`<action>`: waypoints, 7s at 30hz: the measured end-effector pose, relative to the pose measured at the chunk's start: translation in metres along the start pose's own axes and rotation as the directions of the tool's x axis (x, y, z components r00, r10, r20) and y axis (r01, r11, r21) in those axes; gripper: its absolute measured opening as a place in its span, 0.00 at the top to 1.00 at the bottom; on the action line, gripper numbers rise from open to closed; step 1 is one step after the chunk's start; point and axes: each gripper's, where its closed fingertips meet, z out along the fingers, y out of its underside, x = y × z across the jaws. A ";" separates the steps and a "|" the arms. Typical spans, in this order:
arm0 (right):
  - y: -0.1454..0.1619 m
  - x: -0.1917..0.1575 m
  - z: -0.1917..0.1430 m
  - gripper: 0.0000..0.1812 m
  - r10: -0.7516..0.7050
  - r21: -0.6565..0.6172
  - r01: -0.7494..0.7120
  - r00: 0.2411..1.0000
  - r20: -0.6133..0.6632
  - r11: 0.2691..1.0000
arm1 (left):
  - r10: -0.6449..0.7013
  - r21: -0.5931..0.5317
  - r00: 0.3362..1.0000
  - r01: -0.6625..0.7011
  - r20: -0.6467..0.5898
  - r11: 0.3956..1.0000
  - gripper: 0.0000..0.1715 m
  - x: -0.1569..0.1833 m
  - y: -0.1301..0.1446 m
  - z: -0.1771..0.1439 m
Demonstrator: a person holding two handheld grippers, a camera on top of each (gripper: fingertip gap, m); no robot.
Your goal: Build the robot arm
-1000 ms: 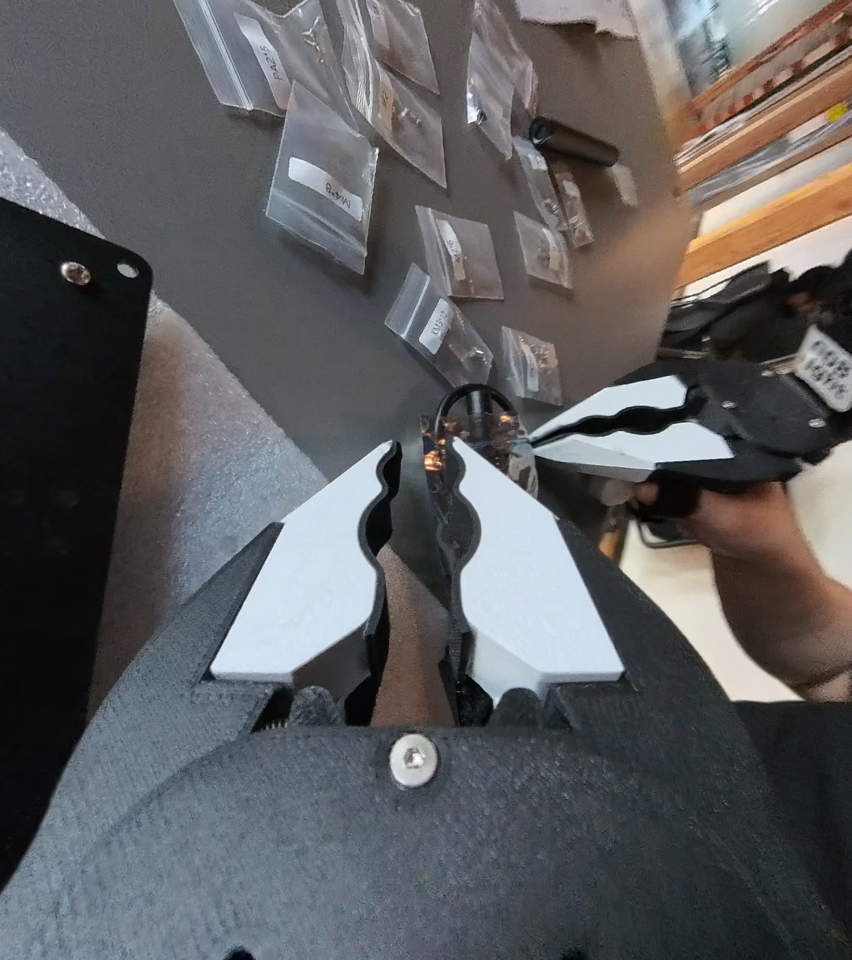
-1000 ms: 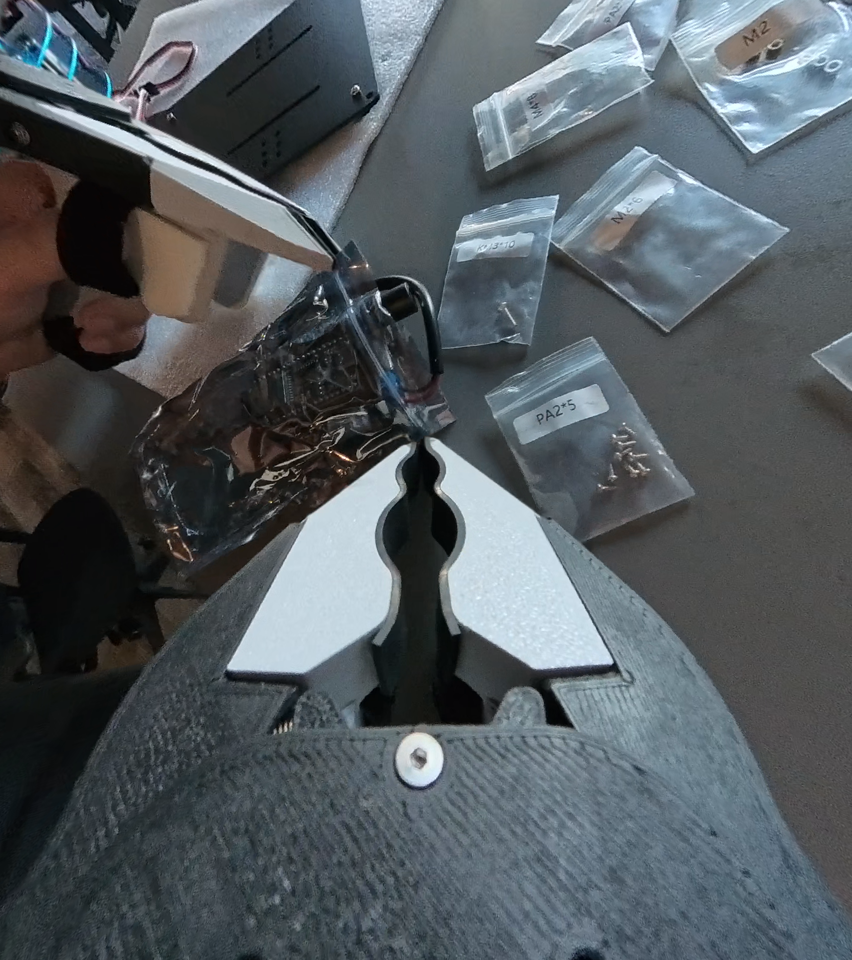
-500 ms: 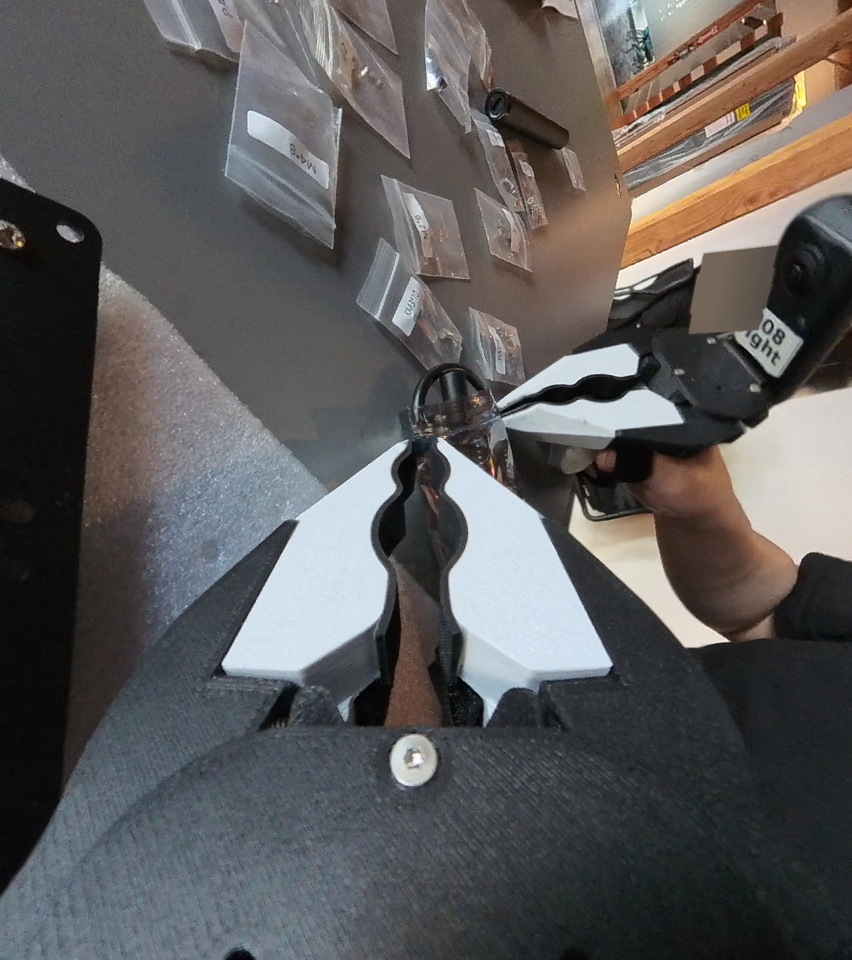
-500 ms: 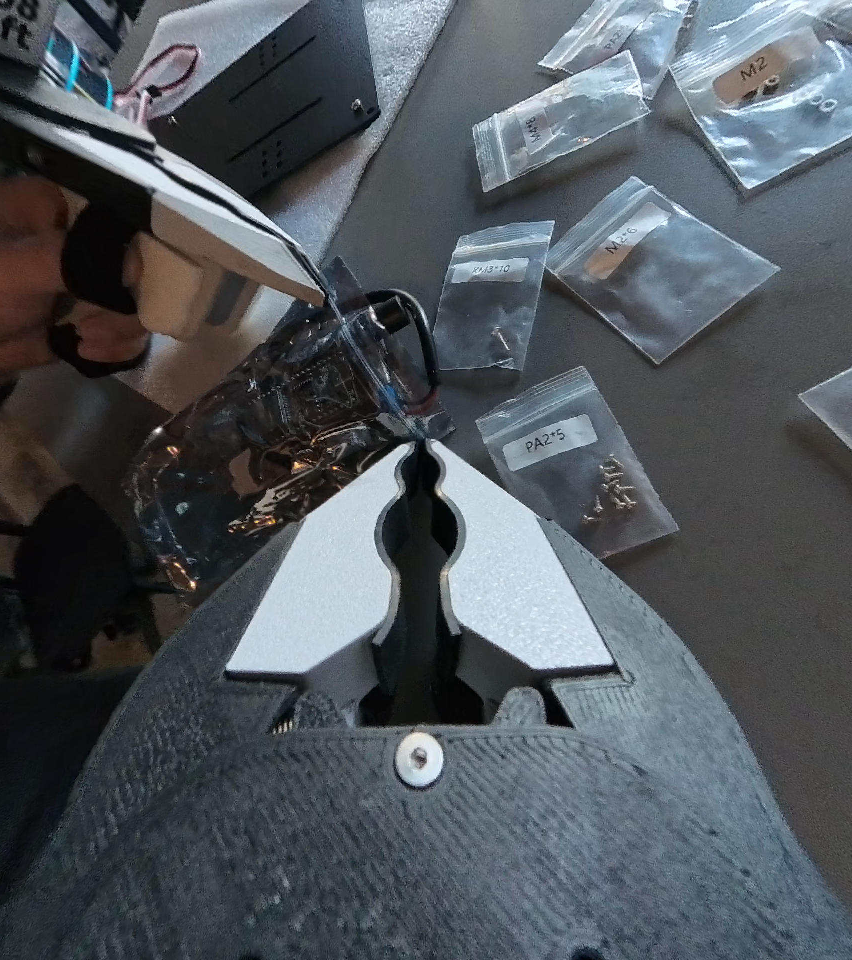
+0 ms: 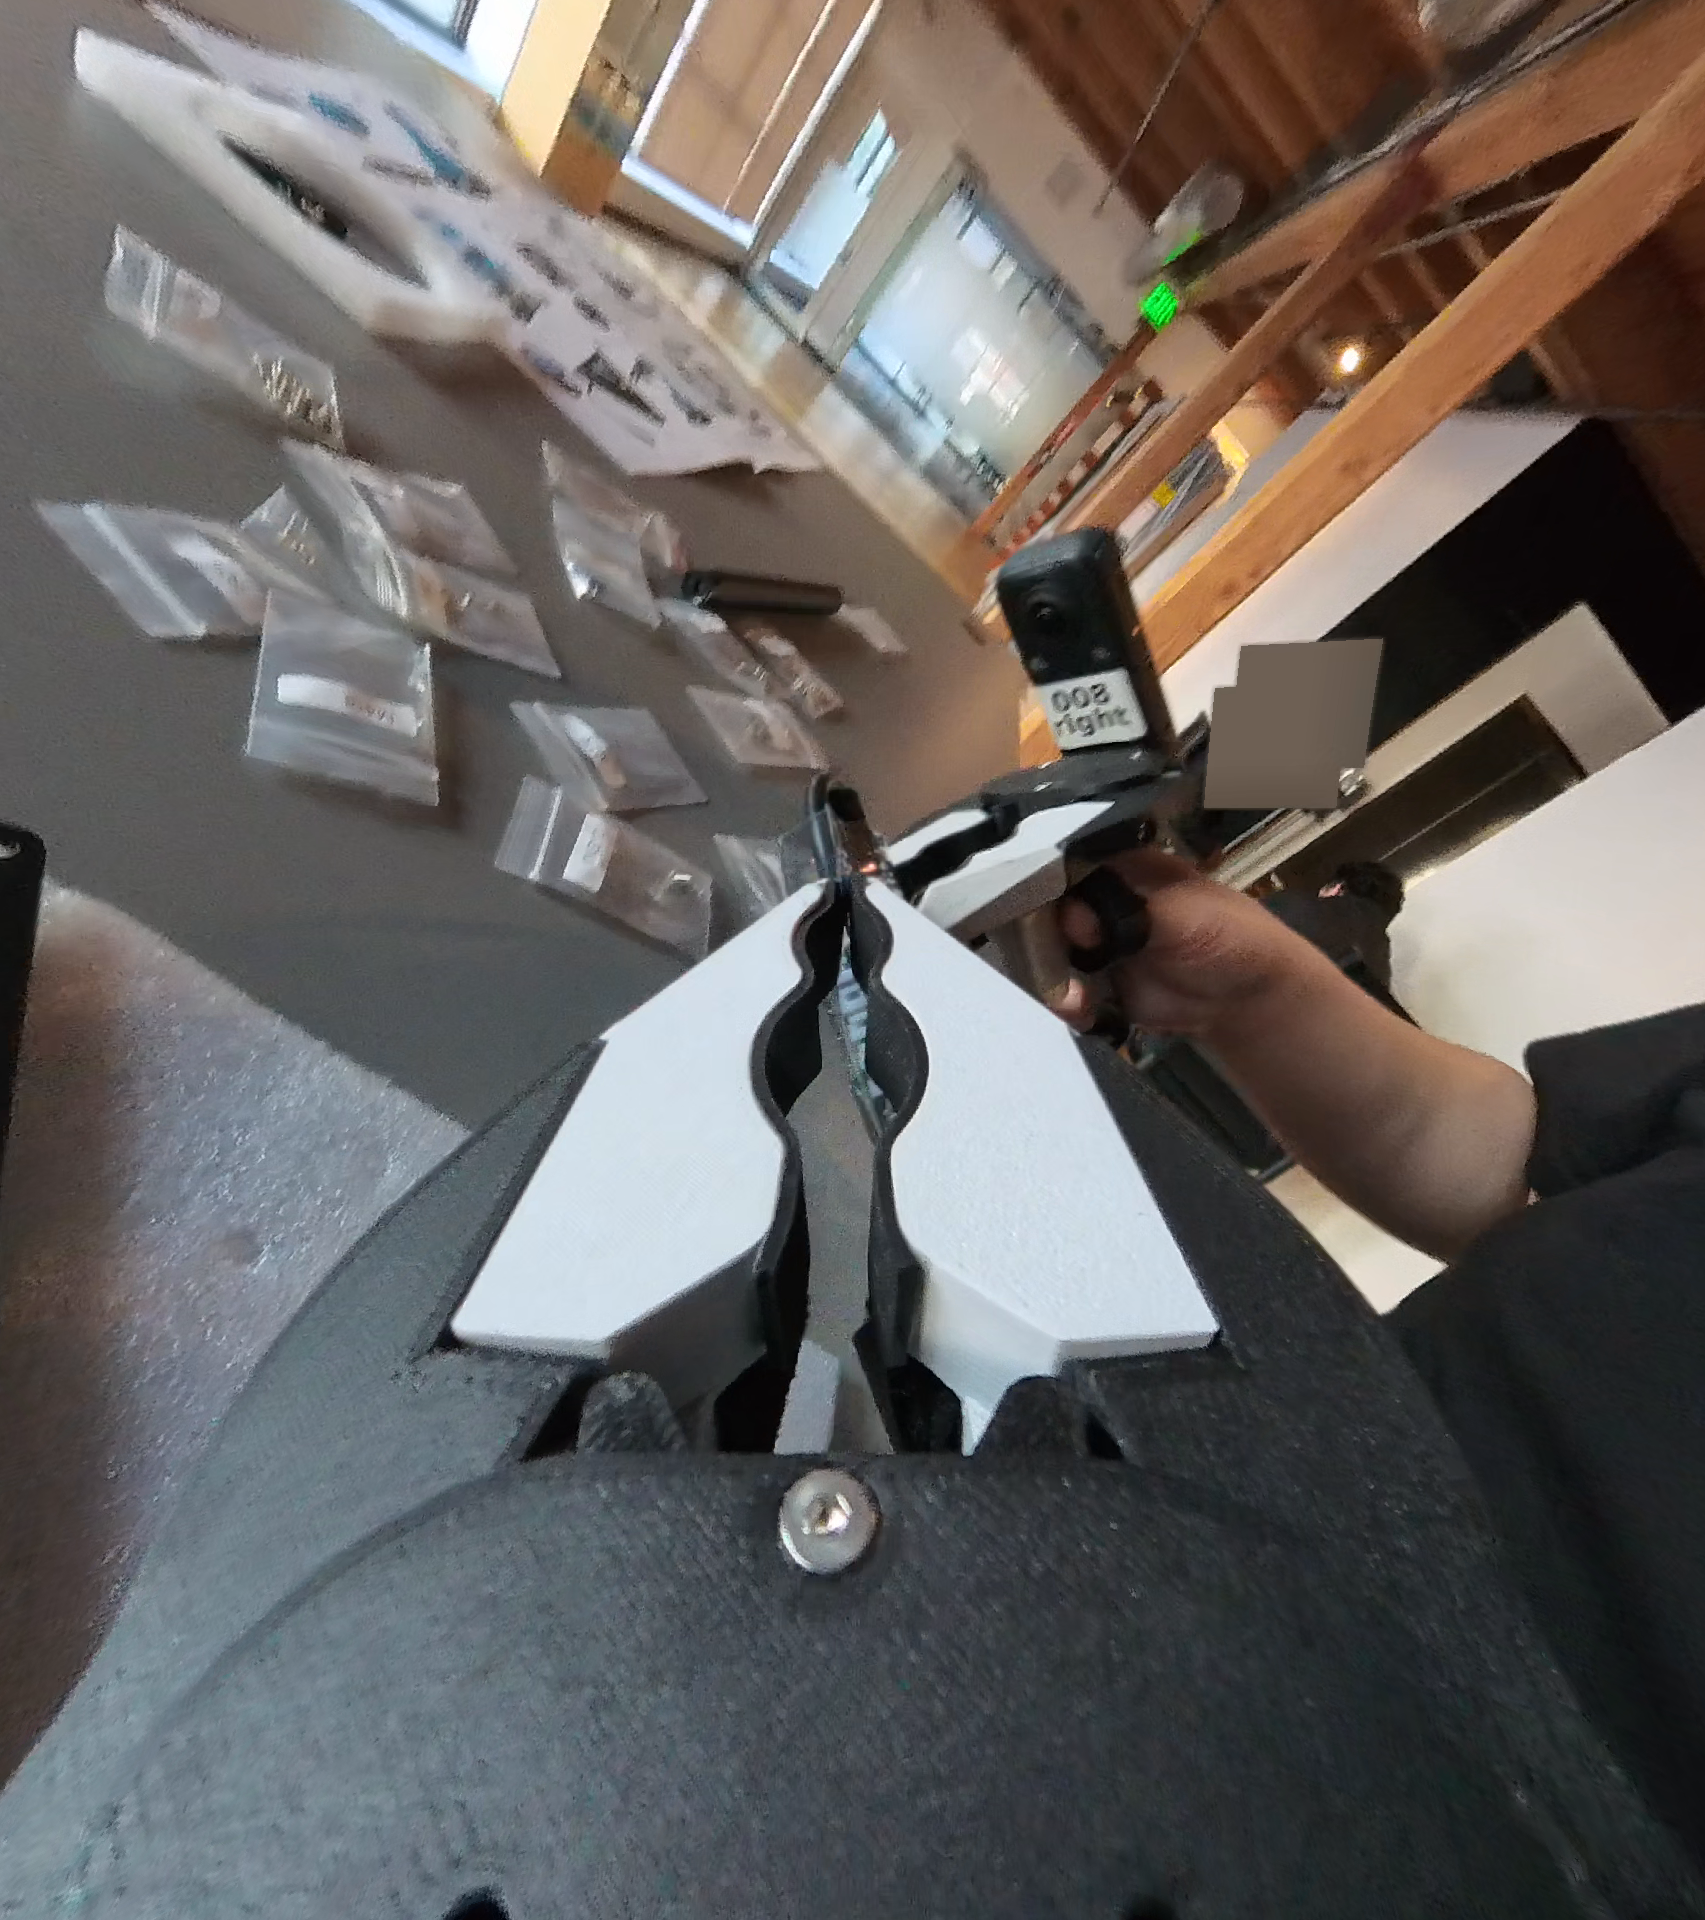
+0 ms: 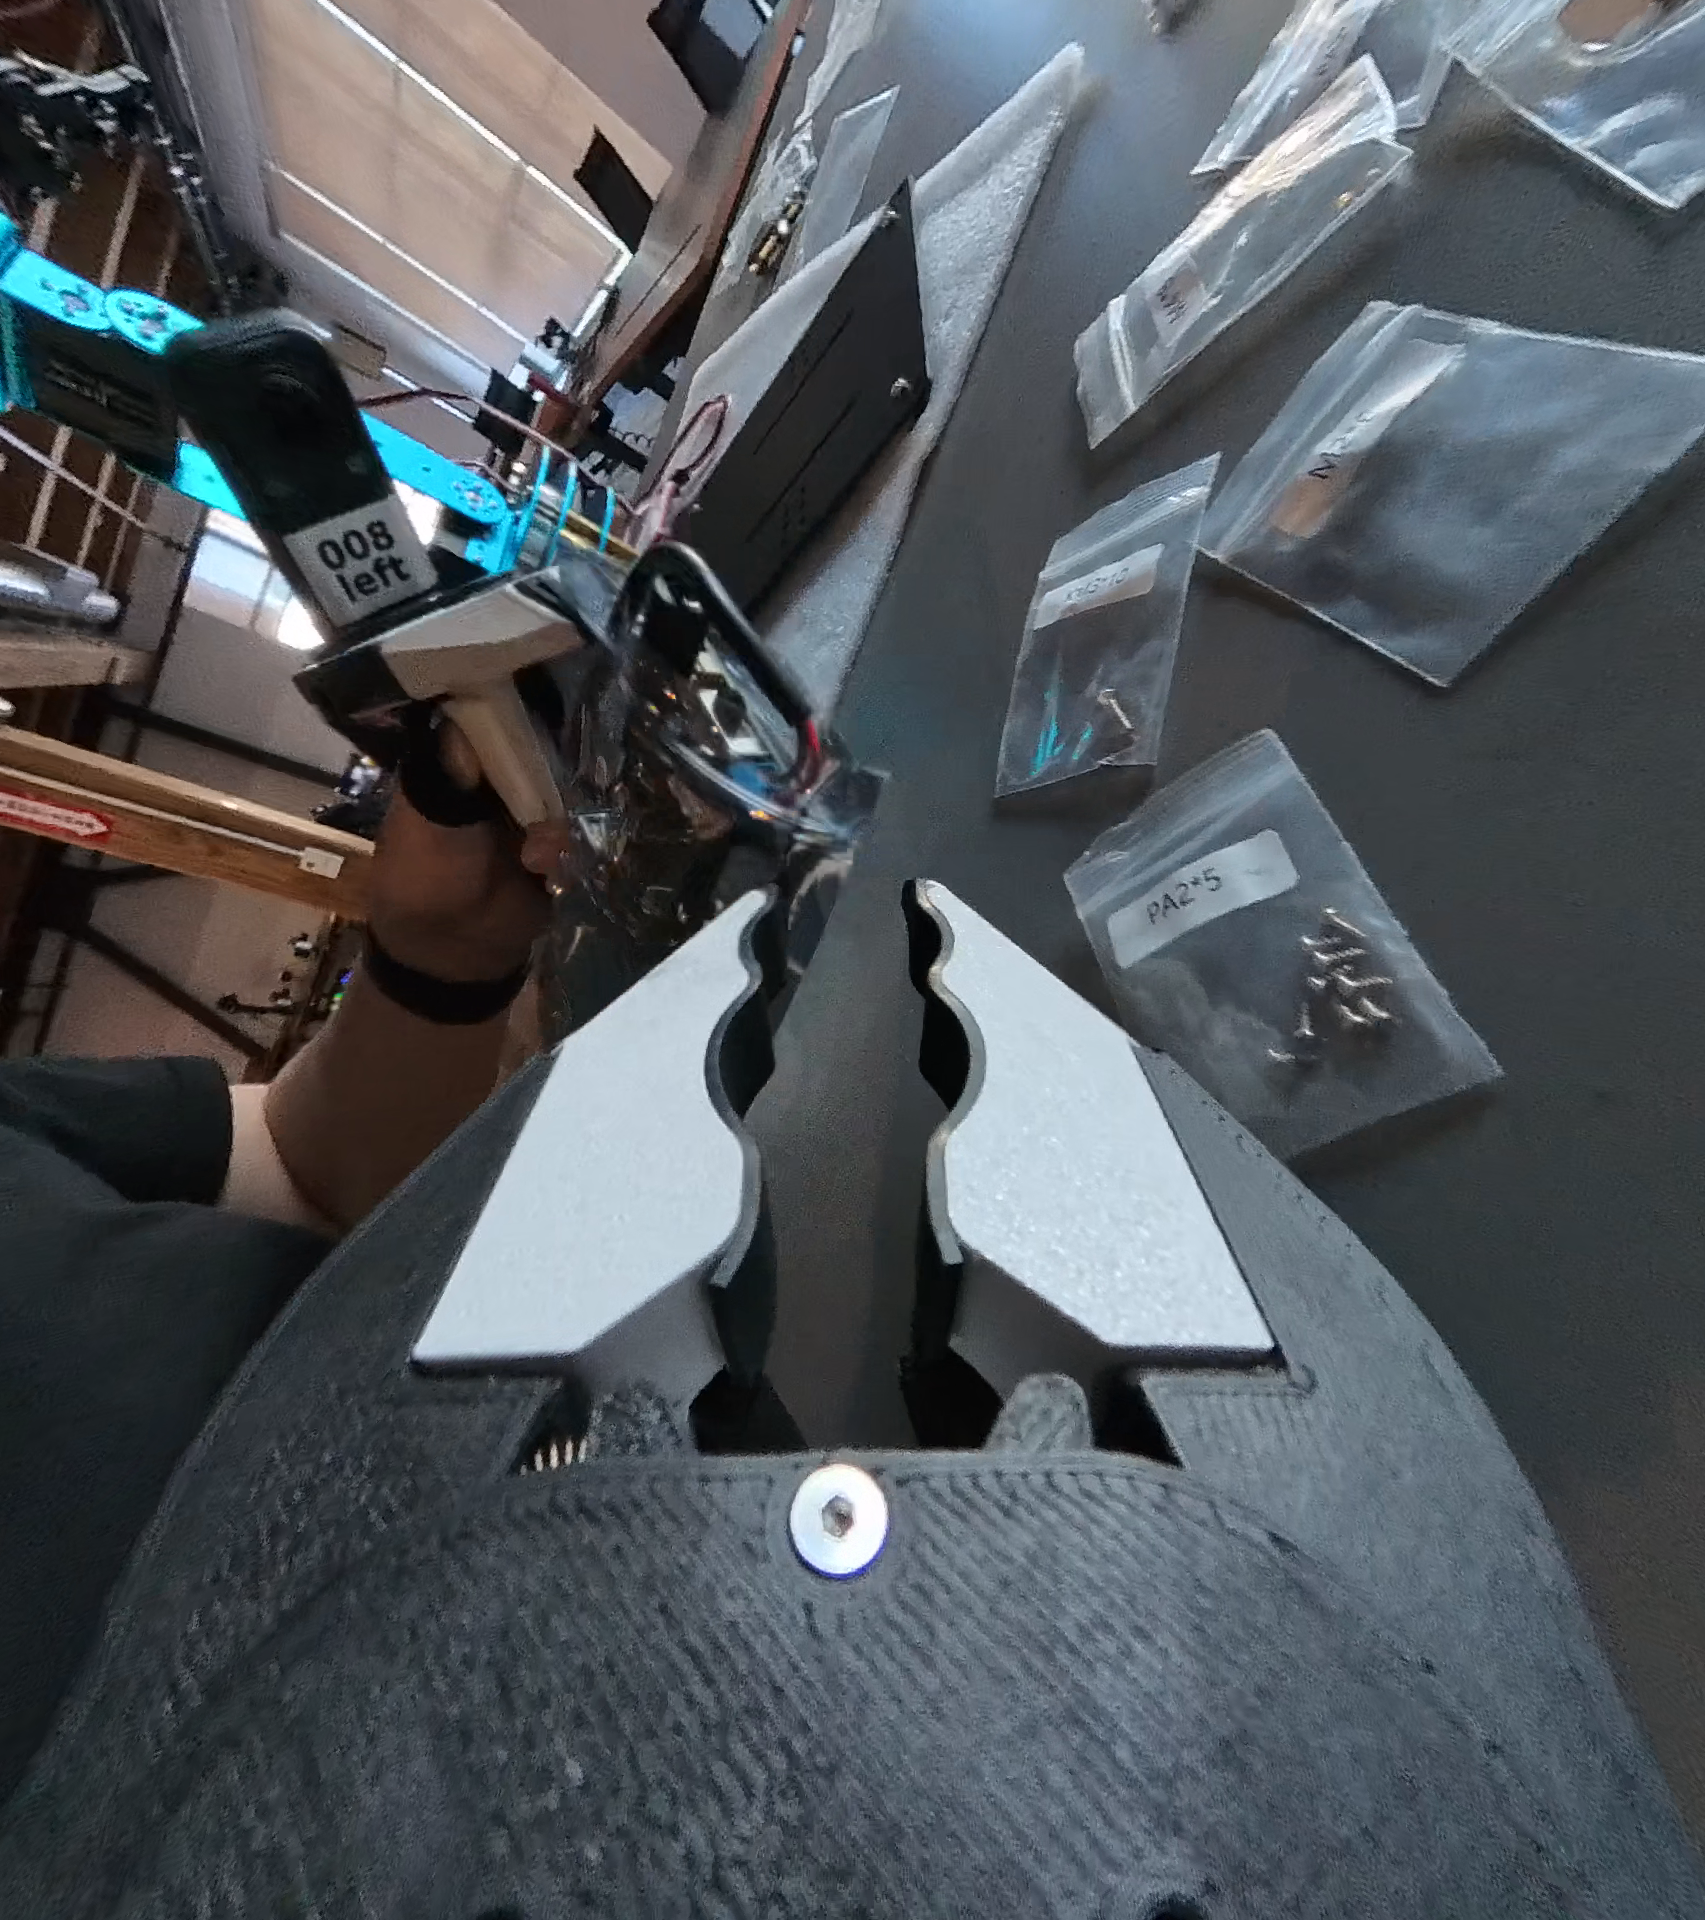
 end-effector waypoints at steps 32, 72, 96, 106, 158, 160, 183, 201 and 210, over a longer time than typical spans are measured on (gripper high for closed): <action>-0.035 -0.017 -0.016 1.00 -0.175 0.026 0.174 0.980 0.091 0.984 | -0.112 -0.128 0.990 0.122 0.085 0.984 1.00 -0.018 0.031 0.010; -0.034 0.009 -0.015 1.00 -0.175 -0.057 0.179 0.982 0.067 0.982 | -0.262 -0.144 0.964 0.265 0.037 0.953 1.00 -0.016 0.035 0.015; -0.033 -0.024 -0.014 1.00 -0.630 -0.361 0.744 0.668 0.397 0.562 | 0.031 -0.219 0.995 -0.052 -0.097 0.974 1.00 -0.010 0.006 0.035; -0.029 -0.061 -0.041 1.00 -0.627 -0.156 0.838 0.503 0.594 0.524 | 0.086 -0.187 0.974 -0.127 -0.210 0.974 1.00 0.011 0.012 0.031; -0.038 -0.059 -0.021 1.00 -0.406 -0.030 0.724 0.420 0.812 0.689 | -0.217 -0.023 0.951 0.218 -0.220 0.976 0.97 0.024 0.004 0.030; -0.037 -0.055 -0.019 1.00 -0.386 -0.057 0.726 0.428 0.817 0.685 | -0.232 -0.030 0.955 0.230 -0.185 0.973 0.97 0.018 0.004 0.031; -0.030 -0.052 -0.003 0.96 -0.605 -0.165 0.813 0.535 0.589 0.558 | 0.143 -0.057 0.985 -0.148 -0.093 0.987 1.00 0.034 0.005 0.032; -0.026 -0.038 0.008 0.97 -0.769 -0.347 0.830 0.545 0.333 0.437 | 0.136 -0.041 0.990 -0.138 -0.045 0.990 1.00 0.023 0.009 0.034; -0.033 -0.036 0.010 0.91 -0.826 -0.318 0.855 0.496 0.268 0.410 | 0.033 -0.004 0.999 -0.033 -0.038 0.999 1.00 0.014 0.004 0.033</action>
